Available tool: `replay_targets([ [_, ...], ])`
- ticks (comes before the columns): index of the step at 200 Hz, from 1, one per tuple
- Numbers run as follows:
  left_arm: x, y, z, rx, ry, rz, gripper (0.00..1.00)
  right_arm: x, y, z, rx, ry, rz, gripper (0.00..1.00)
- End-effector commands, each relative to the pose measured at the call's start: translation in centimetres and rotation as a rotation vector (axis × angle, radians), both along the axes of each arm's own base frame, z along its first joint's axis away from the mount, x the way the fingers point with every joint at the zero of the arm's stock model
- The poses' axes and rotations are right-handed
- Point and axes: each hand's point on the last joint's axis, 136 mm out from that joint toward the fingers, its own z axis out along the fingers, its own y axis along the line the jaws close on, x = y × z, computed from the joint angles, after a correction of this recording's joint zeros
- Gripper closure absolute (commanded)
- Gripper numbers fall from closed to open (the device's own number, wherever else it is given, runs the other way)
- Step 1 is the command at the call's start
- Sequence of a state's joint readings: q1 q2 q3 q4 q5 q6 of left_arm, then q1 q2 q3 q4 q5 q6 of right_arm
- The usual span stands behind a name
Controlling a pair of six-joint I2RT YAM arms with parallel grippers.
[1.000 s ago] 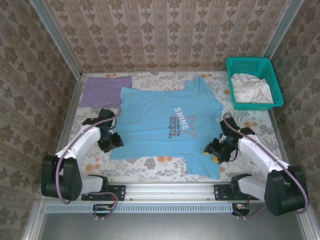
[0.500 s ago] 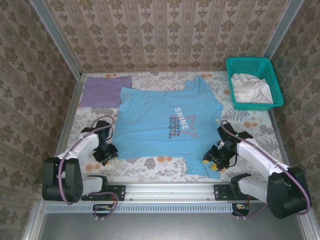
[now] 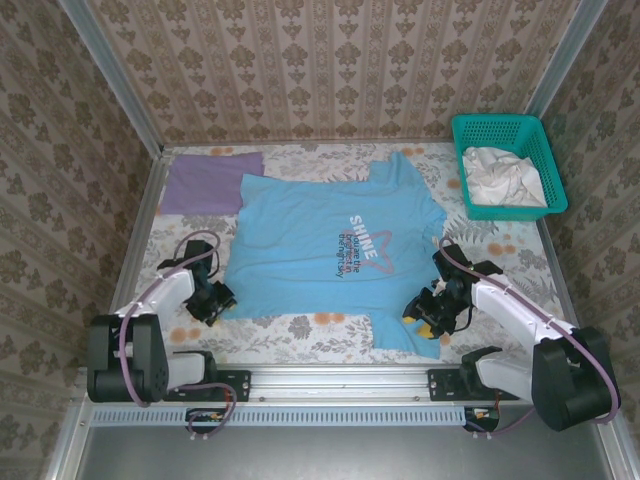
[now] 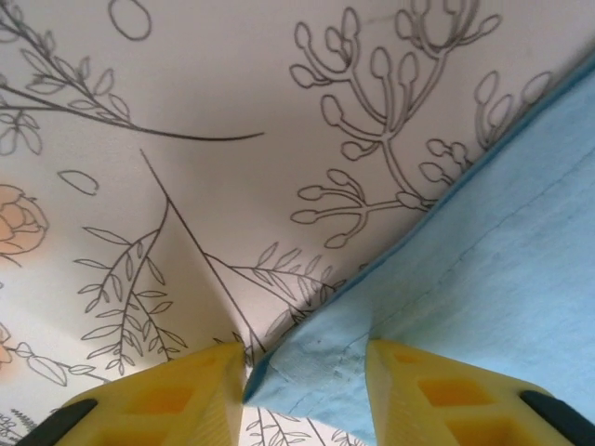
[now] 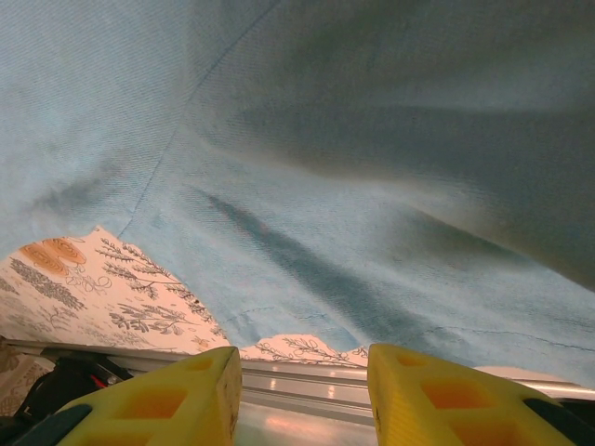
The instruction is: Fold and stack the t-shirts
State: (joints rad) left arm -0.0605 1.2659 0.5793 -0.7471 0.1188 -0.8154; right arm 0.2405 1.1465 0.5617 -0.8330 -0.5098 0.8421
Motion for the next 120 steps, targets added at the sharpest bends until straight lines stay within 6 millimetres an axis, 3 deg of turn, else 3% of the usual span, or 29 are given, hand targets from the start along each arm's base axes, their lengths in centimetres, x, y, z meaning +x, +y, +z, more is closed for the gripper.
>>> replay_targets([
  [1,0.6,-0.5,-0.7,-0.038,0.001,-0.016,0.67,-0.1,0.1,0.3,0.001,0.008,-0.011,0.58],
  [50,1.4,-0.7,-0.5,-0.035,0.016,-0.080,0.93,-1.8,-1.9,-0.3,-0.110,0.052,-0.088,0.58],
  [92,2.5,-1.2,0.6,-0.024,0.010,-0.192,0.95,-3.4,-2.7,-1.9,-0.144,0.083,-0.147,0.57],
  [120,3.0,-2.1,0.7,-0.024,0.030,-0.280,0.97,-4.3,-4.1,-2.5,-0.258,0.084,-0.147,0.57],
])
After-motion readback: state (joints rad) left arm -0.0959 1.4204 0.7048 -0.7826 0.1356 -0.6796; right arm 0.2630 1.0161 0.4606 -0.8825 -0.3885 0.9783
